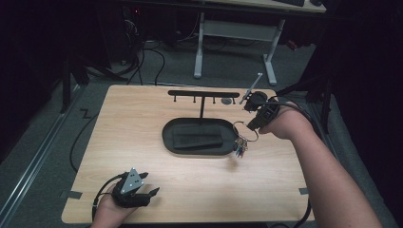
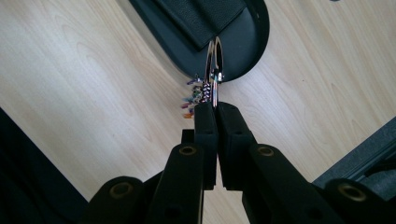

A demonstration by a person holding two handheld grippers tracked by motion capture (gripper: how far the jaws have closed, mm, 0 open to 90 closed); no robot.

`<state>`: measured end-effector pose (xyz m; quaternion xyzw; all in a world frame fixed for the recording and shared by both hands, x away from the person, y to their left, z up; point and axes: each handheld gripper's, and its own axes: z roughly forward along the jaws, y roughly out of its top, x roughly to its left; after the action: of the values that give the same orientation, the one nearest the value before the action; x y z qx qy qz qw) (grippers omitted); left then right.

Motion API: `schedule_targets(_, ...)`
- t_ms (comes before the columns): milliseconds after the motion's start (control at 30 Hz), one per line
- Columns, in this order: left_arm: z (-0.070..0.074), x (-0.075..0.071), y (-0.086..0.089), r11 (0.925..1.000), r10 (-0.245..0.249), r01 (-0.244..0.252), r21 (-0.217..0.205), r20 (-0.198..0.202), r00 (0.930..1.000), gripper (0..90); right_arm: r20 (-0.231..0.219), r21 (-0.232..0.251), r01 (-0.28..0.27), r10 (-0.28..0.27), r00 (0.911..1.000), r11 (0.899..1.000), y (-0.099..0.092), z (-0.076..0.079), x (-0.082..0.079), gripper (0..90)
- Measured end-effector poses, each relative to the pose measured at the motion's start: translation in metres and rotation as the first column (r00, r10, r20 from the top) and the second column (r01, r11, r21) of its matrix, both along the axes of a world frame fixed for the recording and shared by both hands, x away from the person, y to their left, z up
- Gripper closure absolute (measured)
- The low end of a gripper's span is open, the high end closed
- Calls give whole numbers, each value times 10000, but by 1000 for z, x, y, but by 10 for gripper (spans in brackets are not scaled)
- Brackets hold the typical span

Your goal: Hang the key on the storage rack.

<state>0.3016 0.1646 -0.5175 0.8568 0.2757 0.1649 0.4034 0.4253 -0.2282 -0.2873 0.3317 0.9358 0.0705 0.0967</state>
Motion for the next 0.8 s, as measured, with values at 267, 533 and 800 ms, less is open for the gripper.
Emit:
schedule_targets(267, 0, 0, 1, 10000, 43, -43, -17, -1, 10000, 324, 200, -90, -30, 32, 9998, 10000, 7, 5, 15, 878)
schedule_targets(533, -1, 1, 2, 9999, 110, -110, -33, -6, 9999, 324, 342, -81, 35, -32, 9994, 10000, 12, 11, 32, 878)
schedule_targets(800, -1, 0, 3, 9999, 127, -127, -29, 5, 9999, 324, 468, -51, 240, -237, 9986, 9997, 13, 6, 51, 878)
